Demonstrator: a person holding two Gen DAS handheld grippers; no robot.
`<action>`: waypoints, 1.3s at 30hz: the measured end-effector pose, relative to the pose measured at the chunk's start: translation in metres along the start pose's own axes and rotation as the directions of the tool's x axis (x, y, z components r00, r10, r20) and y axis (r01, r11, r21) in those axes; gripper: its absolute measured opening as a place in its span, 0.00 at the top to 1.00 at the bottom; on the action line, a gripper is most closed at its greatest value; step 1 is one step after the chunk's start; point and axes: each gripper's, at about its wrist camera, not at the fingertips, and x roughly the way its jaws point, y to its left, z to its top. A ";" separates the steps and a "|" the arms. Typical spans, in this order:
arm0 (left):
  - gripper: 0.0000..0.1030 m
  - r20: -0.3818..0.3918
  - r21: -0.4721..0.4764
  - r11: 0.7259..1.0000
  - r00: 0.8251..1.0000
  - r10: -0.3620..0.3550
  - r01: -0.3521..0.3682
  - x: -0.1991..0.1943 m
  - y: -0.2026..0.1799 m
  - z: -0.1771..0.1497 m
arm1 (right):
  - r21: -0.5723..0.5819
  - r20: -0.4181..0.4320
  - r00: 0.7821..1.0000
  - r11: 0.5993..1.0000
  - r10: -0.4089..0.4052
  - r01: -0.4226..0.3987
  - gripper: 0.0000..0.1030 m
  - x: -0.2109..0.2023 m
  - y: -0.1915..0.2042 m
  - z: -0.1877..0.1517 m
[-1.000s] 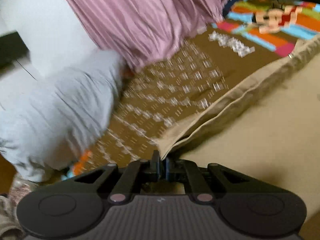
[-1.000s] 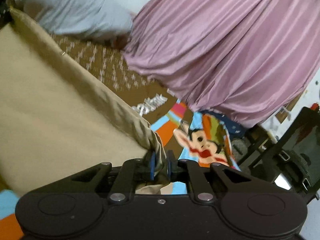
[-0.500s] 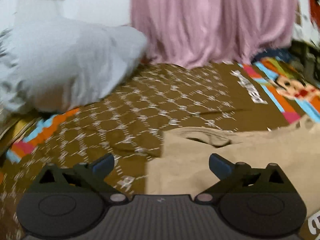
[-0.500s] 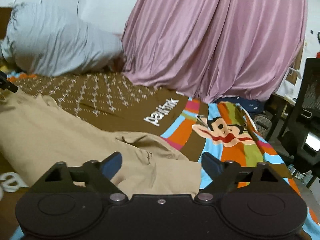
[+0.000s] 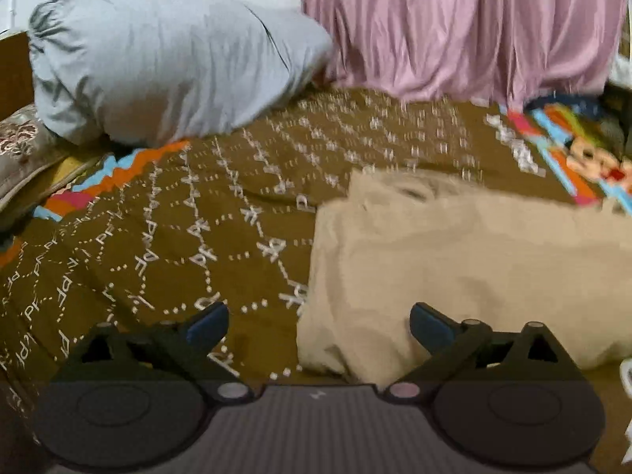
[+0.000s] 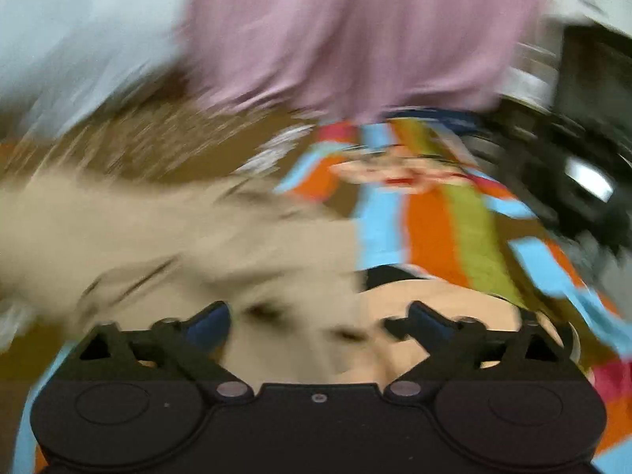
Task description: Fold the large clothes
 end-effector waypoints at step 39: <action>0.00 0.034 0.057 0.996 0.997 -0.076 0.074 0.081 -0.137 0.037 | -0.419 0.000 0.987 0.896 0.161 -0.146 0.01 0.086 0.182 0.016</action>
